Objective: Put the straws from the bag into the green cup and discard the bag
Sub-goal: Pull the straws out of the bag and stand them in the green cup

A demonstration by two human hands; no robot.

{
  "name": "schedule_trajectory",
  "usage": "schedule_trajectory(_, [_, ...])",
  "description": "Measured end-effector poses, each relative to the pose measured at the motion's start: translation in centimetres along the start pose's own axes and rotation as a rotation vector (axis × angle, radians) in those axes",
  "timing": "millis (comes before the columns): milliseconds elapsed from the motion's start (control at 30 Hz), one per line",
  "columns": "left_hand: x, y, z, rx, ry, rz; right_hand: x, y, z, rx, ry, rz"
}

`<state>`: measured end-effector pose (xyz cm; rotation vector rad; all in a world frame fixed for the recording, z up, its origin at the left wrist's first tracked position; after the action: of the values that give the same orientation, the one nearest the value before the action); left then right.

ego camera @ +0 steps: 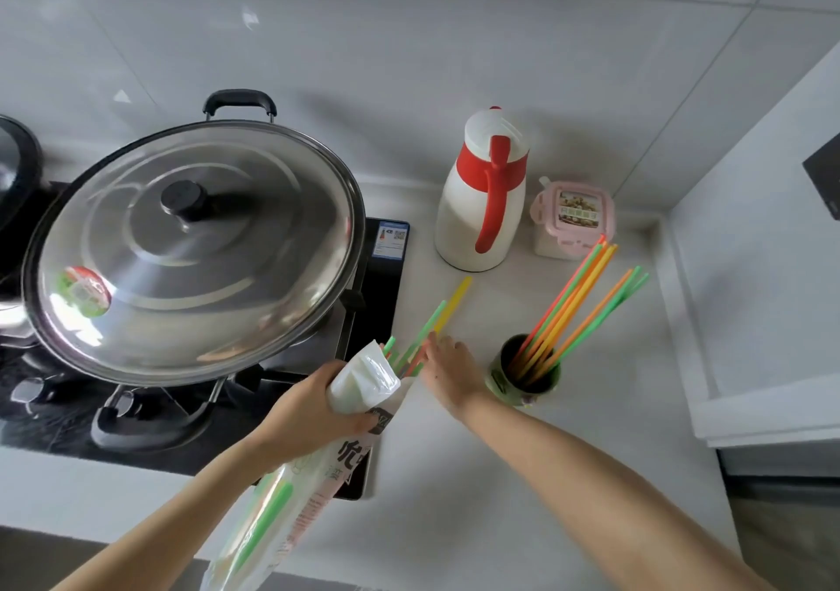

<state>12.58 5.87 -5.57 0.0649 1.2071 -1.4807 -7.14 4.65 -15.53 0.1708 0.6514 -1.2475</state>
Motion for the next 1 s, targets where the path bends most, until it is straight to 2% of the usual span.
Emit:
schedule_trajectory(100, [-0.4,0.4,0.0,-0.026,0.0,0.021,1.5,0.3,-2.8,-0.187,0.046,0.092])
schedule_trajectory(167, [-0.5,0.4,0.1,-0.029,0.001,0.028,1.1,0.1,-3.1,-0.21,0.035,0.1])
schedule_trajectory(233, [-0.5,0.5,0.2,-0.037,0.001,0.03,0.0,0.3,-2.8,-0.209,-0.075,0.125])
schedule_trajectory(333, [-0.7,0.5,0.5,-0.037,0.006,0.036,-2.1,0.4,-1.6,-0.087,-0.186,0.265])
schedule_trajectory(400, [-0.6,0.5,0.8,-0.039,0.02,0.034,-4.7,-0.2,-0.4,0.128,-0.444,0.324])
schedule_trajectory(500, [-0.4,0.2,1.0,-0.029,0.038,0.019,-10.7,-2.2,1.6,0.565,-0.821,0.256])
schedule_trajectory(600, [0.0,-0.6,0.7,-0.012,0.049,-0.009,-17.3,-5.4,4.2,1.15,-1.049,0.021])
schedule_trajectory(700, [0.4,-1.9,0.1,0.031,0.06,-0.036,-20.6,-8.2,6.0,1.325,-1.257,-0.1])
schedule_trajectory(733, [0.6,-2.4,0.0,0.053,0.061,-0.047,-20.3,-8.8,6.0,1.308,-1.261,-0.133])
schedule_trajectory(800, [0.8,-3.3,-0.2,0.108,0.056,-0.072,-18.3,-9.5,4.8,1.25,-1.123,-0.272])
schedule_trajectory(933, [1.0,-4.7,-0.6,0.181,0.068,-0.124,-14.2,-10.0,2.2,1.377,-0.677,-0.497])
schedule_trajectory(967, [1.0,-5.1,-0.6,0.191,0.072,-0.133,-14.2,-10.1,2.3,1.299,-0.647,-0.578])
schedule_trajectory(1000, [1.0,-5.5,-0.7,0.198,0.076,-0.14,-14.5,-10.1,2.5,1.121,-0.704,-0.665])
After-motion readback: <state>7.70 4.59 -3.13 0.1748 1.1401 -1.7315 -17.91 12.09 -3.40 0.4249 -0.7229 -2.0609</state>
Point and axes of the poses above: each hand's wrist, its own x-axis towards the middle knuckle, its own z-axis out of the back of the hand, y = z × x, the point moved 1 cm from there along x, towards the middle knuckle, and after that the axes turned 10 degrees about y, right-handed, at the moved point
